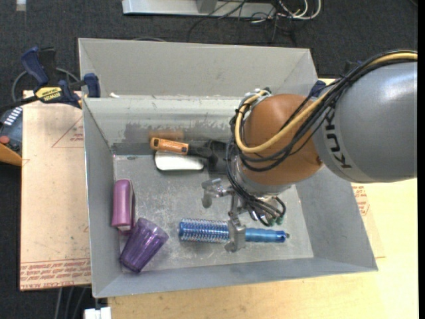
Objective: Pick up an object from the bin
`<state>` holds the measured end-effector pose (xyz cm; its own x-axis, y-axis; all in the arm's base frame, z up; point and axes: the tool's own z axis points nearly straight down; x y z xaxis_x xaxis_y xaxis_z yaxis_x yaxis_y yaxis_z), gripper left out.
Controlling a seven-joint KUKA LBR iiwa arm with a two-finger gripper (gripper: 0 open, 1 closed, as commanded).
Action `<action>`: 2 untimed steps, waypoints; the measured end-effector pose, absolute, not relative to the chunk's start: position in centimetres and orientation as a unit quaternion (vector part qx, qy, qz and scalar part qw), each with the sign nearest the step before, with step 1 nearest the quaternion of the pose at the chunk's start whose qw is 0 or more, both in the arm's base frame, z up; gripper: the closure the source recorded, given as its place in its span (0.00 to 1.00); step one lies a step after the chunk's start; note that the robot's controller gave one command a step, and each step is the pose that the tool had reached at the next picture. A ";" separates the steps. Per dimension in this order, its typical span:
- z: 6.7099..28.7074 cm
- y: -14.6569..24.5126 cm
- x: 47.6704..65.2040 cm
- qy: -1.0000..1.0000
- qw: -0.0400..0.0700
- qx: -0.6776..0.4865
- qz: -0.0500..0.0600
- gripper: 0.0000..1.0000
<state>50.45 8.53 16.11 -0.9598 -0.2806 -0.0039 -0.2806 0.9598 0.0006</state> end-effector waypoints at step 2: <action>6.9 7.3 51.2 0.995 0.001 -0.096 0.001 0.00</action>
Offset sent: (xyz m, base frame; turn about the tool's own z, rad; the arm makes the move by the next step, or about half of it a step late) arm 0.0080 -0.0125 -0.0911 0.0901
